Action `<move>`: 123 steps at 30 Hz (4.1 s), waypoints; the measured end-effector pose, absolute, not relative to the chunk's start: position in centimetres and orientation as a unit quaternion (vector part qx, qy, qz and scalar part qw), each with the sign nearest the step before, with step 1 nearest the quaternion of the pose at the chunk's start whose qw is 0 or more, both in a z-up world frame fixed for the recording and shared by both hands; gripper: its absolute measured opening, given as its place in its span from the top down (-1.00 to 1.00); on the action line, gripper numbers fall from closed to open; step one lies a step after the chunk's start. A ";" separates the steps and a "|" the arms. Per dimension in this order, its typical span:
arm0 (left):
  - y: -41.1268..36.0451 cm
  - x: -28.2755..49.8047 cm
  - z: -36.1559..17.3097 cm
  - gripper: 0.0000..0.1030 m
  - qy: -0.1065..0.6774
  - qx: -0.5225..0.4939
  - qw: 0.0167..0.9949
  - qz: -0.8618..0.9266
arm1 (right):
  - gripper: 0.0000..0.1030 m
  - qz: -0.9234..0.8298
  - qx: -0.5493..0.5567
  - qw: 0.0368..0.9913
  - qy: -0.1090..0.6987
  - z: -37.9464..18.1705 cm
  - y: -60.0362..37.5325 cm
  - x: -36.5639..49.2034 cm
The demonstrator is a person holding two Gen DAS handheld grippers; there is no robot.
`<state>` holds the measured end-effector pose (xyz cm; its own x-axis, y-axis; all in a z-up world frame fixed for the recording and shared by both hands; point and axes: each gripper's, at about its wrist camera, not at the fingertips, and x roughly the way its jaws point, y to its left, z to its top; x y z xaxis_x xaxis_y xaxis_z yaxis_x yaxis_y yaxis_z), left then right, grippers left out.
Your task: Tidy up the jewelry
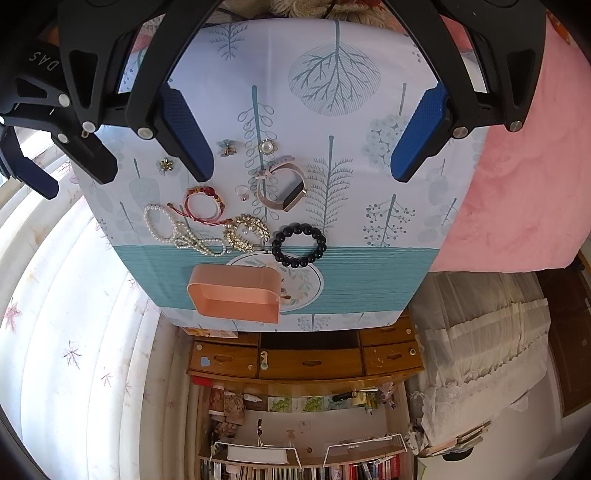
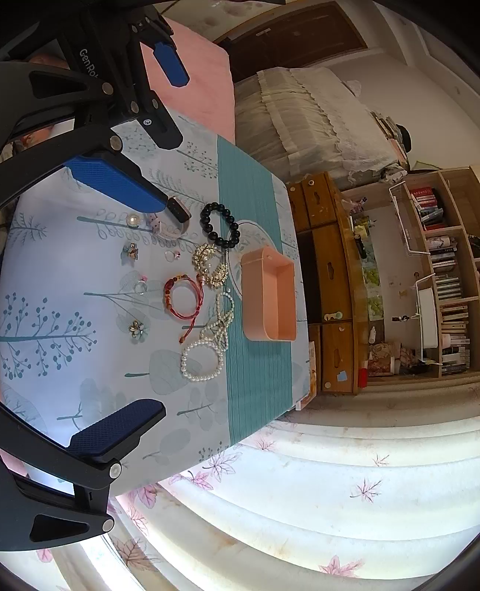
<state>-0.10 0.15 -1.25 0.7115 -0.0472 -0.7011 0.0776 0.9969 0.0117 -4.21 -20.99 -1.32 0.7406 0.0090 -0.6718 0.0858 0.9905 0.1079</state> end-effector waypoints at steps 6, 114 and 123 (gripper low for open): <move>0.2 -0.1 -1.2 -0.86 0.380 0.019 0.924 -0.034 | -0.99 -0.021 0.066 0.930 0.361 -1.5 -21.0 -4.1; 1.9 32.6 -16.0 0.77 0.637 0.021 0.765 -0.094 | 0.86 -0.026 0.080 0.779 0.622 -16.3 -31.7 20.7; 2.1 28.9 -7.1 0.77 0.566 0.022 0.815 -0.122 | 0.87 -0.019 0.089 0.828 0.553 -8.8 -31.0 19.7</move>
<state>28.94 2.10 -7.09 0.3303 -0.1751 -0.9275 0.2239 0.9691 -0.1032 19.73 -30.96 -8.77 0.3866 0.0670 -0.9198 0.1300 0.9834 0.1263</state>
